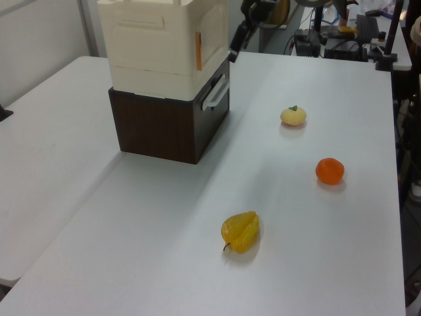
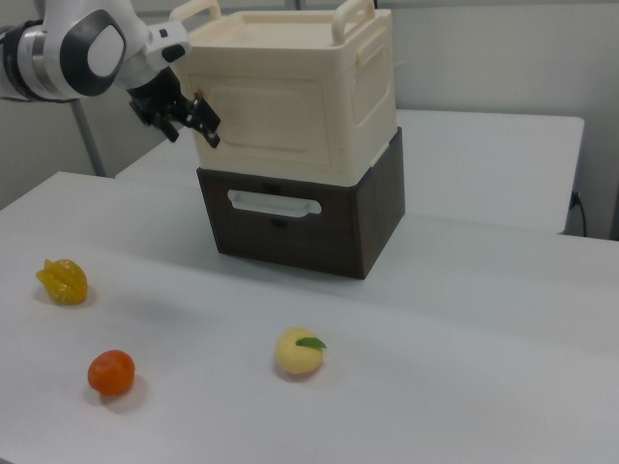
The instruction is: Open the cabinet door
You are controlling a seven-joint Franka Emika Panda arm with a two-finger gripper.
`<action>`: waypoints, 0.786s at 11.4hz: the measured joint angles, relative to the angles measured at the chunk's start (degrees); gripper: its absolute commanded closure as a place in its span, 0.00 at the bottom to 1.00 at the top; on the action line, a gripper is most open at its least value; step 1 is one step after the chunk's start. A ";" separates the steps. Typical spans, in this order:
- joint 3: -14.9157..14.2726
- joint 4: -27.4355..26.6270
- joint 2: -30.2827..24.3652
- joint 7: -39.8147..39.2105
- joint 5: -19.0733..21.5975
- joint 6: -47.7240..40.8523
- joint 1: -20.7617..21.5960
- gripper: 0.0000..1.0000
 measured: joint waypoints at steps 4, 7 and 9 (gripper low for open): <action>0.00 1.14 2.30 3.34 -0.23 11.29 1.02 0.01; 0.00 1.40 4.40 3.36 -1.55 17.40 1.02 0.18; 0.00 1.74 5.06 3.37 -3.21 18.16 1.04 0.33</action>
